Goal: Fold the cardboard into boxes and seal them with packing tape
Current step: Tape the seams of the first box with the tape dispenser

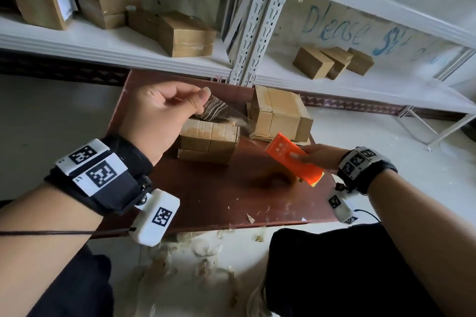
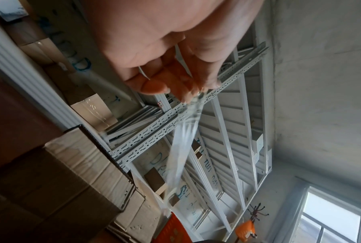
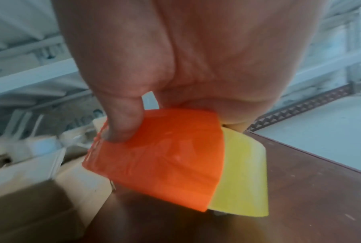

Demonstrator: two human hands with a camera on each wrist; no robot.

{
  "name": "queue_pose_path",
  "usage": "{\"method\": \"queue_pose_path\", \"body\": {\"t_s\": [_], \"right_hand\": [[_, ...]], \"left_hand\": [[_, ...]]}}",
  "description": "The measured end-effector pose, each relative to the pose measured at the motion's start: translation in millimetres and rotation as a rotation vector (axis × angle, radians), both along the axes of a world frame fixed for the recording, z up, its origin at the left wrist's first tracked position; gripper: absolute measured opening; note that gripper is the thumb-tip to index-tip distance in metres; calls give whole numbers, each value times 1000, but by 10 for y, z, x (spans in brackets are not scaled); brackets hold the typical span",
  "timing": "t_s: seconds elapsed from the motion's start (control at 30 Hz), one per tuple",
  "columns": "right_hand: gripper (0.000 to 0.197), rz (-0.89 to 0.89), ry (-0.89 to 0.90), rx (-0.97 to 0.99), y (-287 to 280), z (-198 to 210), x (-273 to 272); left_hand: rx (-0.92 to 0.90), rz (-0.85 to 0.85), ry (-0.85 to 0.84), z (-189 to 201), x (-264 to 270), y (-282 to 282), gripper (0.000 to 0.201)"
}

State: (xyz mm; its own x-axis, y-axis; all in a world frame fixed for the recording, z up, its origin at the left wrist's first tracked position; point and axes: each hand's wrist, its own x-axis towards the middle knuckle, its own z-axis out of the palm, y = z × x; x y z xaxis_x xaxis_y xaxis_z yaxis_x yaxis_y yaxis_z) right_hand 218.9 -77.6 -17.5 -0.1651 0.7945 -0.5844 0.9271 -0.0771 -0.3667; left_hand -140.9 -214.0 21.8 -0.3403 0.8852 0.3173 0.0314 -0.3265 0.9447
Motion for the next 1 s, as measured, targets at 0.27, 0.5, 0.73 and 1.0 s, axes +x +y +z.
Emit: {"method": "queue_pose_path", "body": {"t_s": [0.27, 0.5, 0.73, 1.0], "right_hand": [[102, -129, 30, 47, -50, 142, -350], [92, -23, -65, 50, -123, 210, -493], [105, -48, -2, 23, -9, 105, -282], [108, -73, -18, 25, 3, 135, -237]], "left_hand": [[-62, -58, -135, 50, 69, -103, 12], [-110, 23, -175, 74, -86, -30, 11], [-138, 74, -204, 93, -139, 10, 36], [-142, 43, -197, 74, -140, -37, 28]]}}
